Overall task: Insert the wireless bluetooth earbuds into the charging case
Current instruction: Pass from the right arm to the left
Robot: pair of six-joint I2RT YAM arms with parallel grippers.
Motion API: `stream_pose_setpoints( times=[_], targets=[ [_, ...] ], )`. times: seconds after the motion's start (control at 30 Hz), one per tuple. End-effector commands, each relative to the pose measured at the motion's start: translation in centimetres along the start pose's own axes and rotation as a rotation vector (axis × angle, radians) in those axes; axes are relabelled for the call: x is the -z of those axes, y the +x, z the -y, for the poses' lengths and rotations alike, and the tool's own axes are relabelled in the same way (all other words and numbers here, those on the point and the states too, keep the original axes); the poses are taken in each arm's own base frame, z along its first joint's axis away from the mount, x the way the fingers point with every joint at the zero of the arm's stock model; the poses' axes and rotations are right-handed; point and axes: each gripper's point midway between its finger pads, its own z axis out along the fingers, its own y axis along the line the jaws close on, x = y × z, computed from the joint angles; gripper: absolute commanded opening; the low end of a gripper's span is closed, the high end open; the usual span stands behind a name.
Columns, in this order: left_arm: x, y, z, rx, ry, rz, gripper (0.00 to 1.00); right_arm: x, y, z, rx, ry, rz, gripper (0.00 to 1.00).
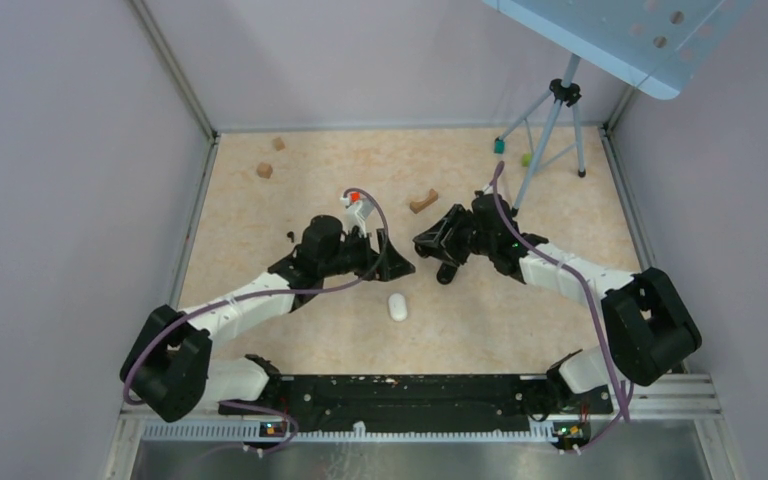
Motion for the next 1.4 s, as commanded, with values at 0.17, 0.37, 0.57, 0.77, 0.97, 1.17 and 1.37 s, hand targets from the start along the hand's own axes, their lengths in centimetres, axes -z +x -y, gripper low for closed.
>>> stream_pose_setpoints(
  times=[0.17,0.37,0.57,0.77,0.97,1.17,1.37],
  targets=[
    [-1.1,-4.0,4.1,-0.092,0.051,0.336,0.82,1.2,0.1,-4.1,-0.065,-0.154,-0.009,0.32],
    [-2.3,-3.7,2.6,-0.063,-0.002,0.328,0.75,1.4,0.5,-3.5,-0.113,-0.174,-0.009,0.32],
    [-3.6,-3.2,2.5,-0.119,-0.004,0.291,0.7,1.6,1.1,-3.5,-0.182,-0.191,-0.037,0.31],
    [-3.8,-2.7,1.9,-0.153,-0.029,0.272,0.68,1.7,1.2,-4.0,-0.205,-0.22,-0.051,0.3],
    [-4.6,-2.0,1.5,-0.149,-0.036,0.231,0.66,1.8,1.4,-4.5,-0.205,-0.244,-0.068,0.29],
    [-4.7,-3.0,1.9,-0.141,-0.036,0.273,0.6,2.0,1.6,-4.3,-0.205,-0.24,-0.07,0.29],
    [-4.5,-3.5,1.8,-0.109,-0.056,0.295,0.59,2.1,1.9,-4.1,-0.212,-0.24,-0.081,0.28]
  ],
)
